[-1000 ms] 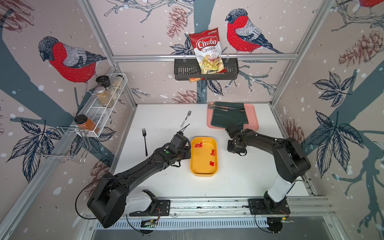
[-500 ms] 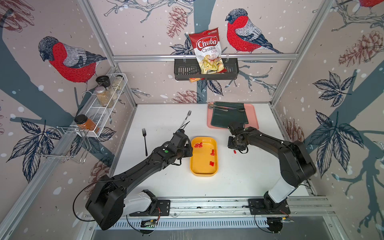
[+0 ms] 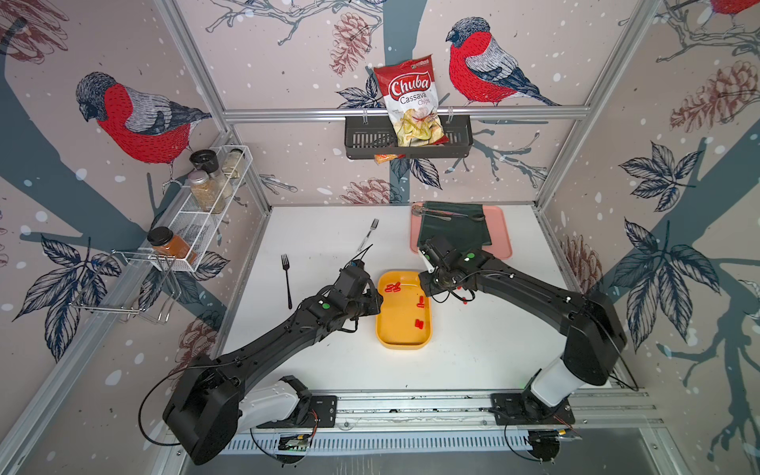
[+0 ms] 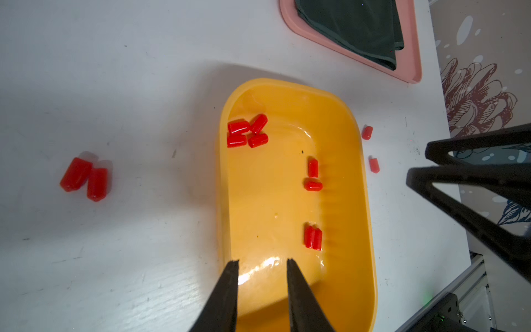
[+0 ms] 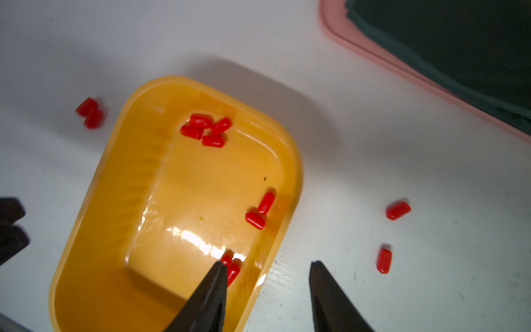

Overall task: Take the screw protection sleeves out of the storage box
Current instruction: Pick up the screw protection sleeve from the storage box.

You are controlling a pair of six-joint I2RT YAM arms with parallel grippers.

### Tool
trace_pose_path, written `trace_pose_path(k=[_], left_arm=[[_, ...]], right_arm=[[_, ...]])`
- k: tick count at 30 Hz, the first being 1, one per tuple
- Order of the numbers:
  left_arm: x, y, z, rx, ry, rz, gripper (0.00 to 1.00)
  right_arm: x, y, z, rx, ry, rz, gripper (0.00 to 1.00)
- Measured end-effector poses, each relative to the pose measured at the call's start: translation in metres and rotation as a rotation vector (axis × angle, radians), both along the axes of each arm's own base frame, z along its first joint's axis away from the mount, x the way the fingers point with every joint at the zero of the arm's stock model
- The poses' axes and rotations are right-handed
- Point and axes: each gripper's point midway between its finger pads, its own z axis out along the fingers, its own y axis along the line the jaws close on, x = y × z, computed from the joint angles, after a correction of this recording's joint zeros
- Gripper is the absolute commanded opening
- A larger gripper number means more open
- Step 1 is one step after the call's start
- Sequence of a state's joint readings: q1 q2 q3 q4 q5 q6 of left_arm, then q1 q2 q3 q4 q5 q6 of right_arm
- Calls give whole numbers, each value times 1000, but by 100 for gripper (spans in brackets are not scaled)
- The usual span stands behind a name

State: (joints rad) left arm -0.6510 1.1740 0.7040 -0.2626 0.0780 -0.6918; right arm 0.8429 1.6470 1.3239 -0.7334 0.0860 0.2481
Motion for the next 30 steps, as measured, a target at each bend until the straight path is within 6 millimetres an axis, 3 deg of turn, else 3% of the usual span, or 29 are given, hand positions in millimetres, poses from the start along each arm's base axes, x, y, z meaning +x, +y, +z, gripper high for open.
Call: trace_pose_path(k=[4,10,14,18,30], left_arm=[[-5,4,-6,7,8,1,30],[-9,12,-7,3,-1,14,29],[-9,19,-7,1,-8,27,28],[-9,26,-5,0,-19,42,29],[-7,37,-4,8,-35,56,28]], right_arm=[[-12,12,-11,-108,19,155,48],[-13,29,-24,-205,45,264,47],[-19,35,-48,-275,81,306,45],[-23,33,-64,-328,119,317,44],[-11,22,-85,-400,147,284,41]])
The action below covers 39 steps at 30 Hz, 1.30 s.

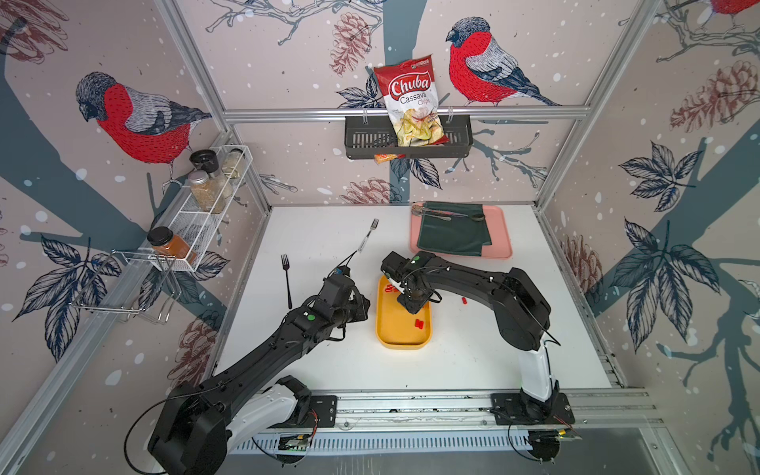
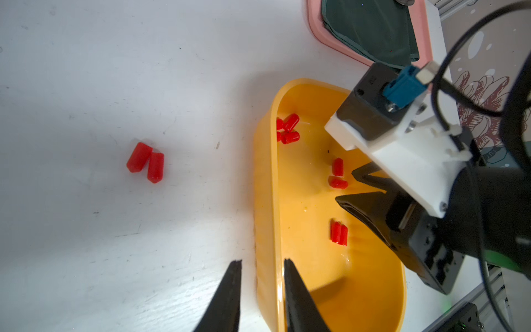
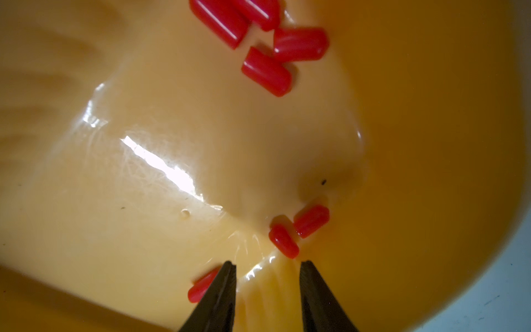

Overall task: Take the screw protection sleeves out of the storage box
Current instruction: Pick up the screw protection sleeve from the storage box.

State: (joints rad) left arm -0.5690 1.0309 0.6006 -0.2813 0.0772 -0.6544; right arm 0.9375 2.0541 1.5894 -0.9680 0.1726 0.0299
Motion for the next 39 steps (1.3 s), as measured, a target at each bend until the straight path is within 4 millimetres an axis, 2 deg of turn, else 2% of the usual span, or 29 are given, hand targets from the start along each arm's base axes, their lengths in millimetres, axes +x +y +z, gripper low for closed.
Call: trace_pose_path(k=[10,27,33,39], left_arm=[[0,4,-1,2,1,11,28],[0,7,-3,12,10,17,28],[0,7,-3,13,10,17,28],[1,7,-2,16,7,18,28]], right_arm=[[6,-8,-7,-19,13,-27,39],[6,-9,-20,-32,47,-60,30],[7,-15,-25,-48,59,-90,25],[8,-19,-29,-60,72,-104,15]])
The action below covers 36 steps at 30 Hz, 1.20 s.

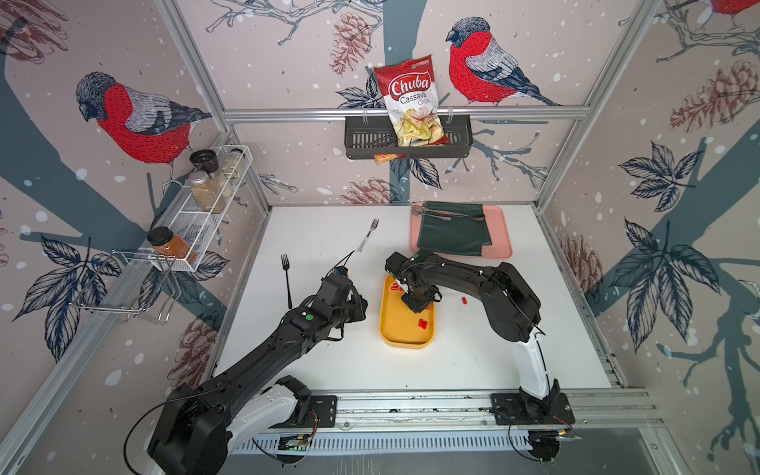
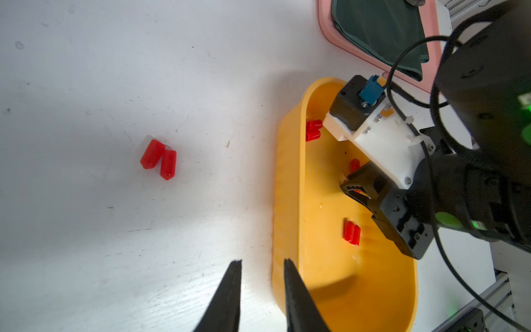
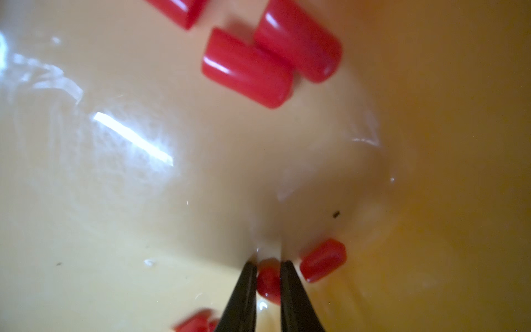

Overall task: Take the screw protection sleeves out of the storage box
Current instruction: Pick up the screw protection sleeve from the storage box, then place the screw protection sleeve at the center of the board.

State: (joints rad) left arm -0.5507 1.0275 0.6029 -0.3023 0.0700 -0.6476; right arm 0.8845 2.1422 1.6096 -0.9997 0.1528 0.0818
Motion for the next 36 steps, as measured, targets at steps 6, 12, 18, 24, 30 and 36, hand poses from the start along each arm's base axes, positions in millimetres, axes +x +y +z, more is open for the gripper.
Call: trace_pose_path(k=[6,12,18,24,30,36], left_arm=[[2,1,2,6,-7,7,28],[2,2,1,12,-7,11,28],[2,2,0,14,-3,11,28],[2,2,-4,20,8,11,28],[2,1,-8,22,22,6,28],[1,2,-13,29,35,6,28]], right_arm=[[1,0,0,1,6,-7,7],[5,13,17,83,-10,-15,3],[24,20,74,307,-96,-106,2],[59,-50,107,488,-176,-391,2],[75,-153,80,536,-176,-770,1],[79,-178,60,541,-158,-874,1]])
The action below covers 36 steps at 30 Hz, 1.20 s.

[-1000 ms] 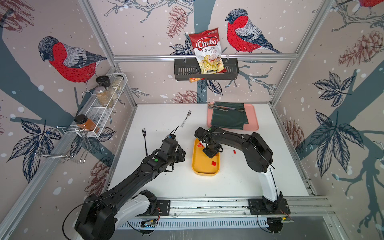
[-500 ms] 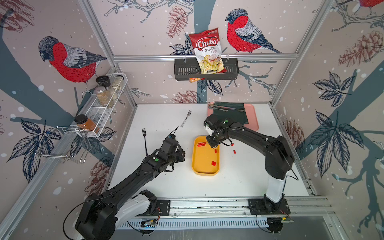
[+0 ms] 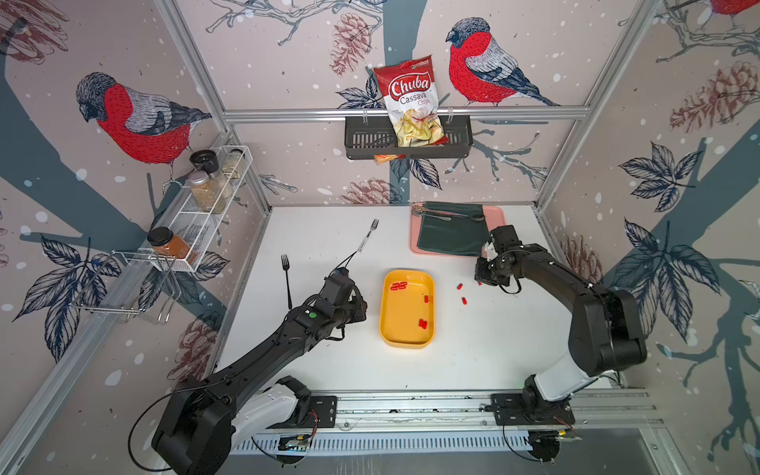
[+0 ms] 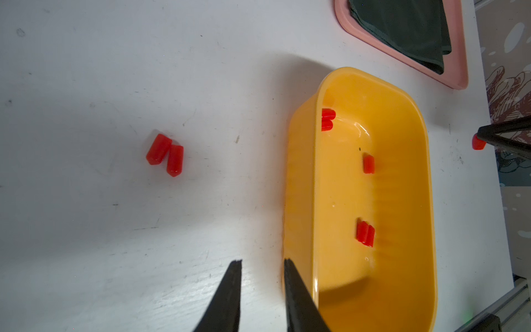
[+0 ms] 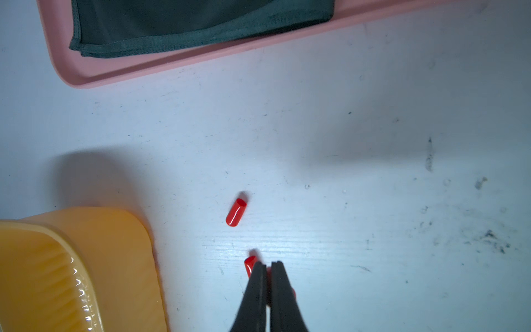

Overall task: Take the screw protection sleeves out of the storage box
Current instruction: Place the screw protection sleeve at the center of the board.

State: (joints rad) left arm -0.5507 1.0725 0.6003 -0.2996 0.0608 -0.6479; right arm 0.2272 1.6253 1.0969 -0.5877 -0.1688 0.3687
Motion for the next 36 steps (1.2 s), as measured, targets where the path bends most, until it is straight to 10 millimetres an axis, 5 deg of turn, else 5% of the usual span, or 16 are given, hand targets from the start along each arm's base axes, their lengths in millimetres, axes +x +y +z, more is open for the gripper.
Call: trace_pose_path(k=[12,36], left_arm=[[-3,0,-7,-2,22,-1,28],[-3,0,-8,2,27,1,28]], right_arm=[[-21,-1,-45,-27,98,8,1],[38,-6,-43,18,43,-113,1]])
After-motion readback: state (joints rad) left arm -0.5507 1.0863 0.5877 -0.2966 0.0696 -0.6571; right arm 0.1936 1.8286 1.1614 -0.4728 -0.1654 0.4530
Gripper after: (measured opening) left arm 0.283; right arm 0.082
